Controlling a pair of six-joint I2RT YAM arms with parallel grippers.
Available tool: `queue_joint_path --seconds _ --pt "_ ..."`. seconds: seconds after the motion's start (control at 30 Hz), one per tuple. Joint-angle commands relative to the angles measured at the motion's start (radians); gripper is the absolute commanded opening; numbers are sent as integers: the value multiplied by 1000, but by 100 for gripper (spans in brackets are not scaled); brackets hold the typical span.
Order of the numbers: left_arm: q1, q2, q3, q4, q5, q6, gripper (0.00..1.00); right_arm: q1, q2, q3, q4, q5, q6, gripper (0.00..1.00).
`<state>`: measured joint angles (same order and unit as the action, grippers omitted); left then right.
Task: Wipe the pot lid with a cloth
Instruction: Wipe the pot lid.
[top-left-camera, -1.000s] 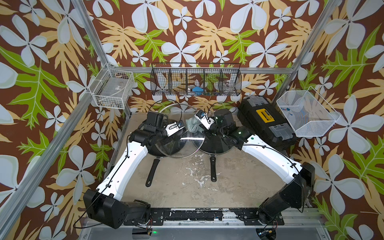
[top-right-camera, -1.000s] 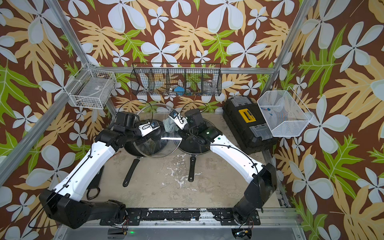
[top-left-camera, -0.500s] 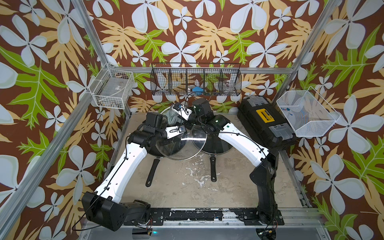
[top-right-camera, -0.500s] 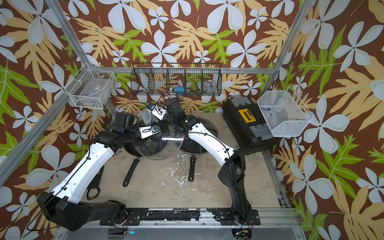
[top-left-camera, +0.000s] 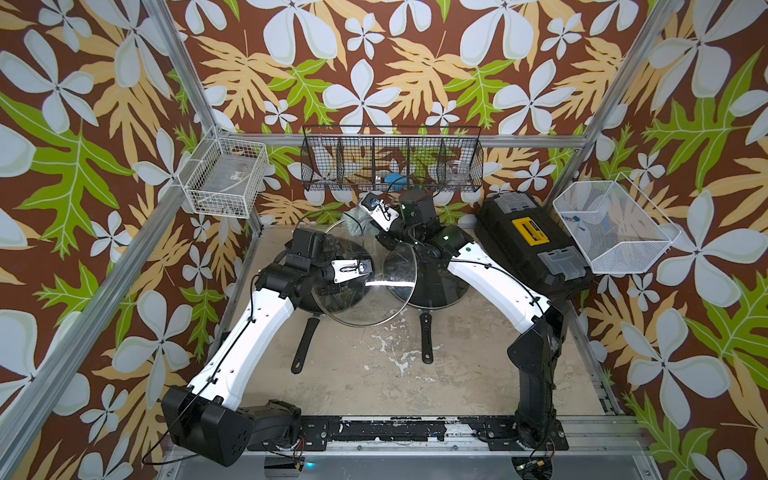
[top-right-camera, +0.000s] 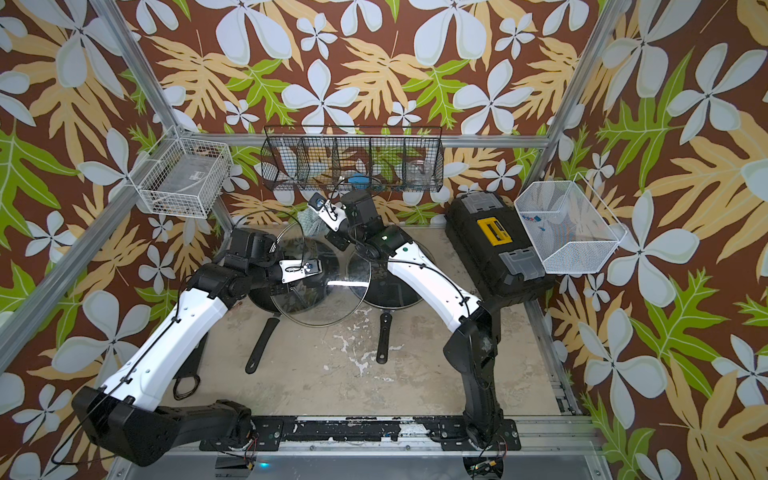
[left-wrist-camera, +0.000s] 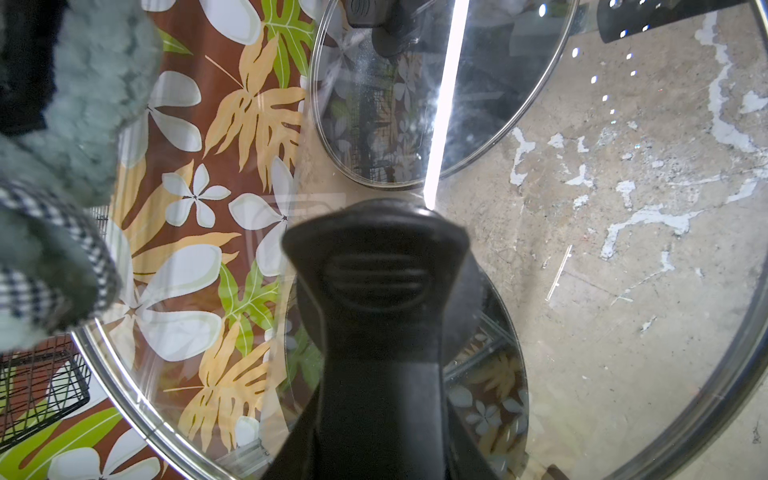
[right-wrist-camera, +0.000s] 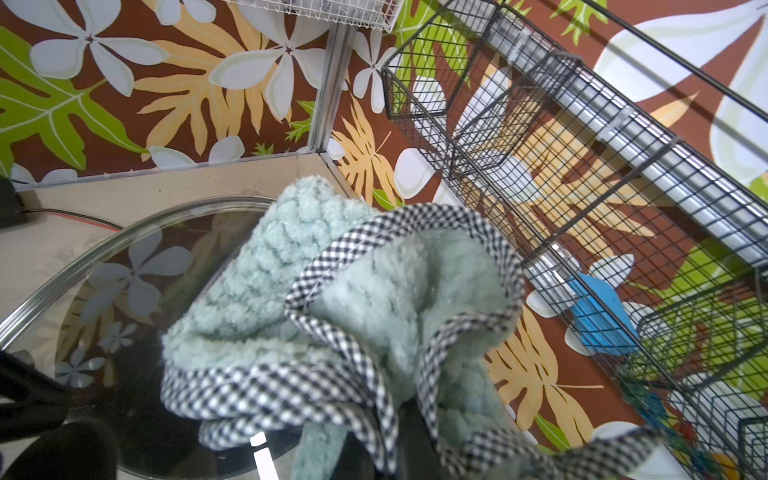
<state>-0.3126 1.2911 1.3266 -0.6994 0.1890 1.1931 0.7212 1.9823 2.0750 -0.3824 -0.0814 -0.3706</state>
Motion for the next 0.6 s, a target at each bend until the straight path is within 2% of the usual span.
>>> queue_joint_path --seconds 0.0,0.13,0.2,0.47,0.57 --pt "-3 -16 10 131 38 60 0 28 27 24 -29 -64 -34 0" --pt "-4 -21 0 127 26 145 0 56 41 23 -55 -151 -71 0" --pt "-4 -22 2 120 27 178 0 64 37 11 -60 -155 -86 0" --pt "-5 -18 0 123 20 322 0 20 23 20 7 36 -39 0" --pt "-5 -13 2 124 15 372 0 21 42 46 5 8 -29 0"
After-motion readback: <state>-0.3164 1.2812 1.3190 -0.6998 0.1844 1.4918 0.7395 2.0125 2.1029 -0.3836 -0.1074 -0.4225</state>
